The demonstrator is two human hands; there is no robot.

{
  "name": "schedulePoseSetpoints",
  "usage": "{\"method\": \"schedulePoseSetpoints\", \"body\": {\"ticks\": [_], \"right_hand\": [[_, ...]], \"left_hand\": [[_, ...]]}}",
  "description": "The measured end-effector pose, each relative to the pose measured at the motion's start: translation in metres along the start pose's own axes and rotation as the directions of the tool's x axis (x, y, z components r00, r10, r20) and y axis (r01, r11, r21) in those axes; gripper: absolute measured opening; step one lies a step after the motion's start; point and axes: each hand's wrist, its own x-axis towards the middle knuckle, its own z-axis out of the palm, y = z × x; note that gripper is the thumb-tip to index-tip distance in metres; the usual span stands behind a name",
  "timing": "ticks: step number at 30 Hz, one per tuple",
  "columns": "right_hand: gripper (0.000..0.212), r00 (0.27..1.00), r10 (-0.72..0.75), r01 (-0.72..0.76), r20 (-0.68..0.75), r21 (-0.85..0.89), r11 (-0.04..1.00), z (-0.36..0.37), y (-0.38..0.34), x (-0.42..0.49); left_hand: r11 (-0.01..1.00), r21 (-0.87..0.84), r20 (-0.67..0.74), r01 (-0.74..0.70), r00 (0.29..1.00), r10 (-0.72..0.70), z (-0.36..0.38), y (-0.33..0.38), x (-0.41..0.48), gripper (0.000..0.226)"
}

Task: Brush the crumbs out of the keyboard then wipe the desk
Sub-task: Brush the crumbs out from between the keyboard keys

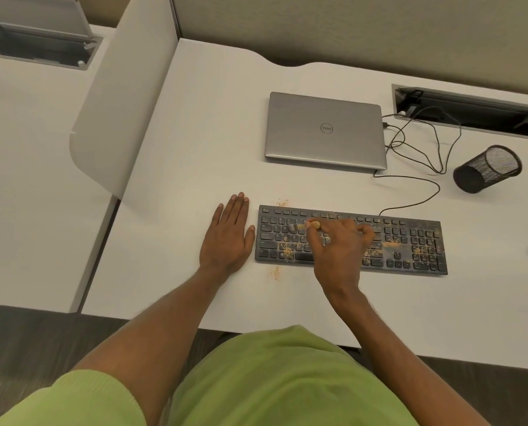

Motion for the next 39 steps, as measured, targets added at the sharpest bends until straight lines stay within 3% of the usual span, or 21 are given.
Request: {"method": "schedulePoseSetpoints", "body": {"ticks": [8,16,24,39], "right_hand": [[0.008,0.998,-0.062,0.062,-0.023,0.0,0.998,-0.0043,-0.0035,-0.0028],[0.011,0.992,-0.096,0.096,0.081,0.004,0.995,-0.0003,0.0044,-0.0076],[0.015,0.981,-0.176,0.174,0.078,0.032,0.984,-0.002,-0.0016,-0.0057],[0.018,0.967,-0.182,0.181,0.176,0.021,0.983,-0.0044,-0.0012,-0.0071]], "left_hand": [[1.0,0.005,-0.003,-0.002,1.0,0.002,0.0023,-0.0015,0.001,0.07],[1.0,0.005,-0.004,0.0,1.0,0.0,0.0018,-0.0013,0.0003,0.07],[1.0,0.006,-0.011,-0.004,1.0,0.004,0.0023,-0.0016,0.0003,0.07],[1.0,-0.005,-0.015,0.001,1.0,-0.001,0.001,-0.0006,-0.0003,0.069]]}}
